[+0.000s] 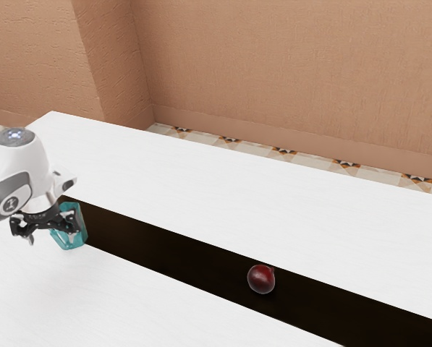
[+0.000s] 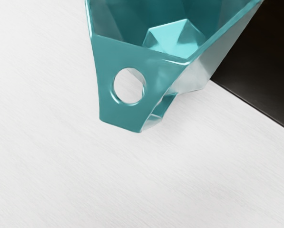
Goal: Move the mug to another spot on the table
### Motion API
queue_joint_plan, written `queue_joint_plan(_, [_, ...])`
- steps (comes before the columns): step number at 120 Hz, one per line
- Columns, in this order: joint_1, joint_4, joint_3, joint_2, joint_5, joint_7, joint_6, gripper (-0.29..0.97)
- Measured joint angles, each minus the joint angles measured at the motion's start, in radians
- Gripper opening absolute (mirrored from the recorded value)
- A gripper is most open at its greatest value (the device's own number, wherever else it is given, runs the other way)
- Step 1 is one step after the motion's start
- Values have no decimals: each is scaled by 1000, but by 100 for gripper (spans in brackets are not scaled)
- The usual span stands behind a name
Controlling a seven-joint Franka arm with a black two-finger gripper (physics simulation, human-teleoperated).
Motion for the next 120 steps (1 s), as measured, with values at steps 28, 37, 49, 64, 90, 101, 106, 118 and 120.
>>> queue_joint_plan(28, [55, -54, 15, 51, 79, 34, 216, 67])
queue_joint_plan(37, [72, -47, 18, 75, 83, 49, 254, 67])
queue_joint_plan(49, [86, -30, 19, 110, 67, 74, 286, 67])
queue_joint_plan(64, [86, -19, 19, 147, -70, 140, 308, 67])
queue_joint_plan(90, [72, 29, 6, 175, -173, 244, 287, 67])
queue_joint_plan(101, [66, 80, -1, 169, -181, 277, 224, 68])
queue_joint_plan(106, [68, 102, -7, 168, -183, 290, 194, 68])
queue_joint_plan(118, [72, 127, -43, 171, -191, 317, 131, 68])
queue_joint_plan(120, [68, 128, -47, 171, -193, 320, 123, 68])
